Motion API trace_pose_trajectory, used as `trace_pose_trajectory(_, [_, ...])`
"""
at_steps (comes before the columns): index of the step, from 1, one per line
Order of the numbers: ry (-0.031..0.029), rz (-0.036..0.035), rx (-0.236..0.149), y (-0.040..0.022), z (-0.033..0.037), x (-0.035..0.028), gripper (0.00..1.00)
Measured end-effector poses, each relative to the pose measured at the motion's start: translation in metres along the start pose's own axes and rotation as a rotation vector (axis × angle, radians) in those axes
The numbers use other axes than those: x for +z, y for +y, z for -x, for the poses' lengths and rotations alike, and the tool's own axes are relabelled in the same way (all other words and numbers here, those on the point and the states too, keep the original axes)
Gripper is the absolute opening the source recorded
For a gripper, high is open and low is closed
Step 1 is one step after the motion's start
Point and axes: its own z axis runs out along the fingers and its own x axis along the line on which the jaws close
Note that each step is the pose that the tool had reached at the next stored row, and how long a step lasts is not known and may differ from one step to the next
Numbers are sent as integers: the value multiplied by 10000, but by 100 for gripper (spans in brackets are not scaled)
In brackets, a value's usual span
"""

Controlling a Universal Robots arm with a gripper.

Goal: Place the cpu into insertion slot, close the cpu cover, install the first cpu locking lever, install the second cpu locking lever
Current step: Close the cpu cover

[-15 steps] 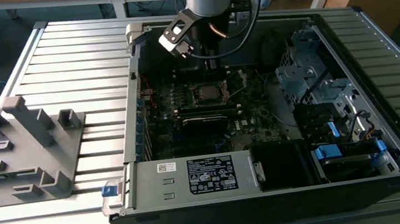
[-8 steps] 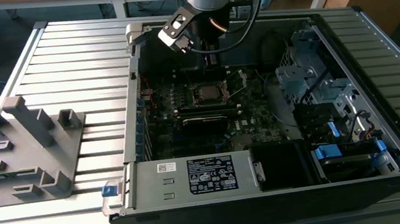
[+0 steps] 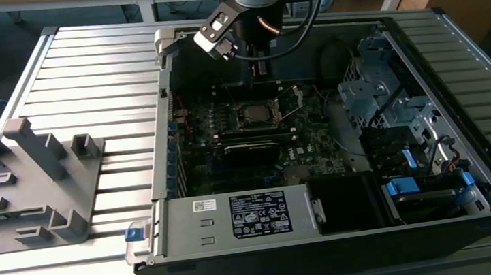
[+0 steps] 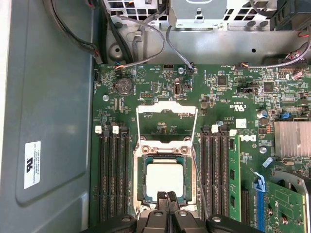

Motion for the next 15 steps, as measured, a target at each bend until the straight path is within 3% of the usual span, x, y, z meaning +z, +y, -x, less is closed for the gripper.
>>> trace_pose_trajectory(15, [-1, 0, 1, 11, -3, -49, 11])
